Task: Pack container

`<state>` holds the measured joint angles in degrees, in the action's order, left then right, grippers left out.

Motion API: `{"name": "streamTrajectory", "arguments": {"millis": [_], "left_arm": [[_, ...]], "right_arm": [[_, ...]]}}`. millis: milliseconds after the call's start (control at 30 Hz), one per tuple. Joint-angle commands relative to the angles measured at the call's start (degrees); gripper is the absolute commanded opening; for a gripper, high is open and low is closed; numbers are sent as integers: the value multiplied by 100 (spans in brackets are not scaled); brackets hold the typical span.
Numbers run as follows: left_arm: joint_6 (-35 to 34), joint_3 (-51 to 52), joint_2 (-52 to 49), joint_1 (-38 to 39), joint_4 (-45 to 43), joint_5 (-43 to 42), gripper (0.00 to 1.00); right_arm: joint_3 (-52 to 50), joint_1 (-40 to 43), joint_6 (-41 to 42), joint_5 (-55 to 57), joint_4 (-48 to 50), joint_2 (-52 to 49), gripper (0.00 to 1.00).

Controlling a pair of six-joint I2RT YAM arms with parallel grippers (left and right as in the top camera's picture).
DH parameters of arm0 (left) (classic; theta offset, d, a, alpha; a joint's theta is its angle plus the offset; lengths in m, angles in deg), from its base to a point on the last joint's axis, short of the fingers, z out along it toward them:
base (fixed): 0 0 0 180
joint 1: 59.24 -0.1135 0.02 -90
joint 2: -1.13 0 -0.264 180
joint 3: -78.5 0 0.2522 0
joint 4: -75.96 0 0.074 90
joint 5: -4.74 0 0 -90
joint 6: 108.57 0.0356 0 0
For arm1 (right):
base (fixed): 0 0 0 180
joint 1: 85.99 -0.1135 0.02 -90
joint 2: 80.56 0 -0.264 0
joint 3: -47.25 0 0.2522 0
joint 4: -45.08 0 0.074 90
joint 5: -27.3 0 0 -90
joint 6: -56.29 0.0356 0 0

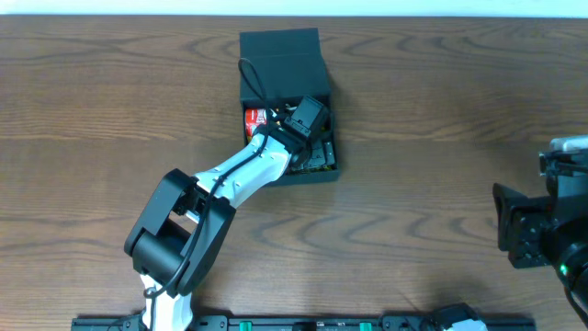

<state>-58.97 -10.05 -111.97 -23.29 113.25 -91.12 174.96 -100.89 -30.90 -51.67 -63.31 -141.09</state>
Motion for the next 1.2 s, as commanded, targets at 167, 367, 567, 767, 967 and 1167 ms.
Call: {"name": "streamTrajectory", "arguments": {"millis": [167, 367, 567, 767, 967, 1167], "left_arm": [[428, -756, 297, 7, 442, -122, 92], [603, -1342, 715, 7, 914, -116, 81], [1003, -1582, 1379, 7, 1207, 9, 18], [1158, -1582, 2275, -116, 1458, 1224, 6], [1252, -1569, 2470, -1091, 1915, 1462, 6], [1473, -1563, 1939, -2520, 1829, 118, 6]], "right_arm": [[26, 35, 101, -9, 7, -28, 61], [26, 35, 98, -9, 2, -28, 60], [26, 35, 96, 295, -153, -26, 58], [-22, 35, 216, 289, -44, -39, 14], [-1126, 35, 354, -267, 1176, -74, 2], [-3016, 37, 223, -1506, 3495, -807, 1]]}}
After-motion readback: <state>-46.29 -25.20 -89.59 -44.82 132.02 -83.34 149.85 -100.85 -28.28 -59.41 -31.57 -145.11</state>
